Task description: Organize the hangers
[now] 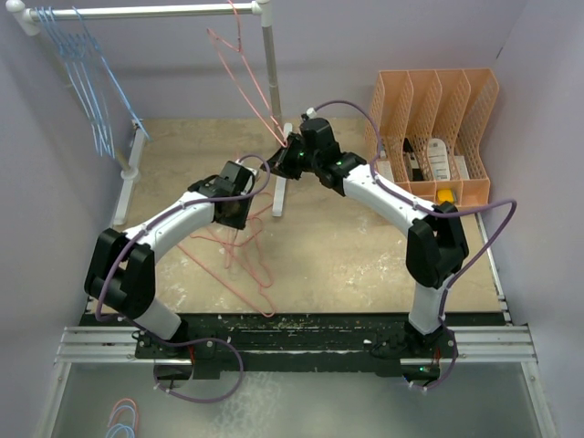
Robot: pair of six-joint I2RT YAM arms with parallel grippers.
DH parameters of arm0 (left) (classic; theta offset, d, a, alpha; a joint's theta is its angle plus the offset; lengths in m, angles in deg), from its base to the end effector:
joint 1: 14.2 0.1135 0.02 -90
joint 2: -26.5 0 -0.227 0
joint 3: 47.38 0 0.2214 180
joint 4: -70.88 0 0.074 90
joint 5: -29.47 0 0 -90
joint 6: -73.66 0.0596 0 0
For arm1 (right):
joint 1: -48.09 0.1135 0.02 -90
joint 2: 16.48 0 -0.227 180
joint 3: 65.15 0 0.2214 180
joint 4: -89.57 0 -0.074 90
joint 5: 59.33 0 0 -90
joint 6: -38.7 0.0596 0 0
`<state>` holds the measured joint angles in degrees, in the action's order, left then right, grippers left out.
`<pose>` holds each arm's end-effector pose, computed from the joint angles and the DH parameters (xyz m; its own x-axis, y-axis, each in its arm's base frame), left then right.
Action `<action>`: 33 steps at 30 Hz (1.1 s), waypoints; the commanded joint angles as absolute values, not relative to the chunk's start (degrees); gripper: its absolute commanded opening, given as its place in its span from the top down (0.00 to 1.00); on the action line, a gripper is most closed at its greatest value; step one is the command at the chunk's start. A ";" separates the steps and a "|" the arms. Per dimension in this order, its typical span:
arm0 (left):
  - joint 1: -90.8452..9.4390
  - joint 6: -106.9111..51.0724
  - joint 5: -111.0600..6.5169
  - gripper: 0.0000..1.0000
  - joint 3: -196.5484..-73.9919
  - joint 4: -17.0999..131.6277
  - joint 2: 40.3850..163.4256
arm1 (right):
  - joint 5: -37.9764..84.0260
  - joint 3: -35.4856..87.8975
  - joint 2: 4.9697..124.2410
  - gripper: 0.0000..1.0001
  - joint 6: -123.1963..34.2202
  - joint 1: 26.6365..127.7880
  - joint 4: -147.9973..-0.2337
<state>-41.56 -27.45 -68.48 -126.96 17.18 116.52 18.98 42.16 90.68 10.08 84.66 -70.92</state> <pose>0.2665 -0.1286 0.1807 -0.8616 0.2310 -0.4520 0.2401 0.9700 0.0381 0.3408 0.2678 0.2871 -0.7745 0.4958 -0.3930 -0.1193 0.4955 0.8604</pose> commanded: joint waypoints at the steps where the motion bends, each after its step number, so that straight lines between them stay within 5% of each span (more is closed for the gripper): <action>1: -42.90 -23.32 -63.58 0.68 -125.57 12.67 117.77 | 16.56 47.55 86.00 1.00 12.92 84.70 -82.62; 4: -42.86 -22.86 -64.23 1.00 -126.10 12.60 118.56 | 15.72 47.44 86.26 1.00 13.36 84.73 -83.05; 15: -40.69 -11.35 -74.38 1.00 -136.17 4.97 110.40 | 10.03 47.82 84.88 1.00 12.96 82.55 -85.47; 16: -40.16 -10.31 -74.12 1.00 -136.15 5.19 108.64 | 9.40 48.40 84.86 0.91 12.95 82.42 -85.58; 18: -39.22 -9.18 -74.41 1.00 -136.24 4.85 106.20 | 8.29 49.43 84.74 0.53 13.20 82.14 -85.64; 20: -37.19 -9.02 -73.19 1.00 -137.10 2.77 105.79 | 8.60 49.35 83.70 0.04 13.76 82.06 -85.57; 33: -24.64 -5.96 -53.46 1.00 -140.58 -7.80 101.59 | 21.66 32.20 68.74 0.00 13.39 77.11 -82.52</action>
<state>-30.37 -7.70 -61.75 -136.79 -4.52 104.50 16.80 36.37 71.20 13.30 79.90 -81.96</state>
